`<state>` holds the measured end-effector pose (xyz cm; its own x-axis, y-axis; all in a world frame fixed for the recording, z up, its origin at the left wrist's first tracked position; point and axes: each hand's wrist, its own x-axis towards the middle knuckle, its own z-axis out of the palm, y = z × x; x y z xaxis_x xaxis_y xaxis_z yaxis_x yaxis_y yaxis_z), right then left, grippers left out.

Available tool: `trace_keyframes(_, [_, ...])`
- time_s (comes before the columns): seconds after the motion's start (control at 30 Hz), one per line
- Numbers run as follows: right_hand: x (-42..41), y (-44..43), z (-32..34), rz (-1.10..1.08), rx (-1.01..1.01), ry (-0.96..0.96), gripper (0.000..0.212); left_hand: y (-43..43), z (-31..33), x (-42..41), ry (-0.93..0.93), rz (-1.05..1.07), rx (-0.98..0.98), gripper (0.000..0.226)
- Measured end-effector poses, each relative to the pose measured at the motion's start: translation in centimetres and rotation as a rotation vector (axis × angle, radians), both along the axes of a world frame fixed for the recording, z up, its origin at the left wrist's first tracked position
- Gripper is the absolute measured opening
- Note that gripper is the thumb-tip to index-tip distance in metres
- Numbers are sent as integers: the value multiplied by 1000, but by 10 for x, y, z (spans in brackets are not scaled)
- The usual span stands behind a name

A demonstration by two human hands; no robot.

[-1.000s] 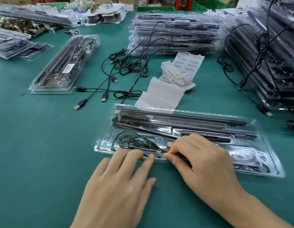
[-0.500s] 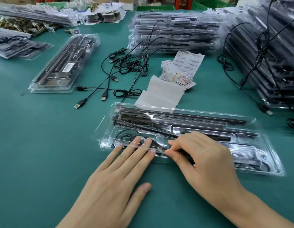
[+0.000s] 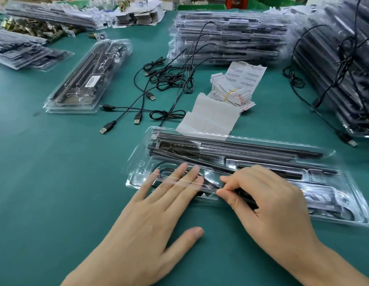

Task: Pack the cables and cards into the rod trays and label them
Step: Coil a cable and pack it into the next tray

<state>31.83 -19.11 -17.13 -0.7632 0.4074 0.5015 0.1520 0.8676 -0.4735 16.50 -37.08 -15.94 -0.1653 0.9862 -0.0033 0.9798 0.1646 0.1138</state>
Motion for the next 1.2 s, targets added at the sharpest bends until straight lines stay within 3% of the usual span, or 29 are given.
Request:
trace_keyframes(0.6, [1,0,0,7,27,0,19,1,-3,12,134,84,48,57])
trace_keyframes(0.9, [1,-1,0,8,32,-1,18,5,-6,14,39,155,62,65])
trace_keyframes(1.1, [1,-1,0,7,33,-5,18,4,-9,14,-105,248,120,59])
trace_keyframes(1.2, [1,-1,-1,11,26,-9,18,2,-7,11,-86,276,93,56])
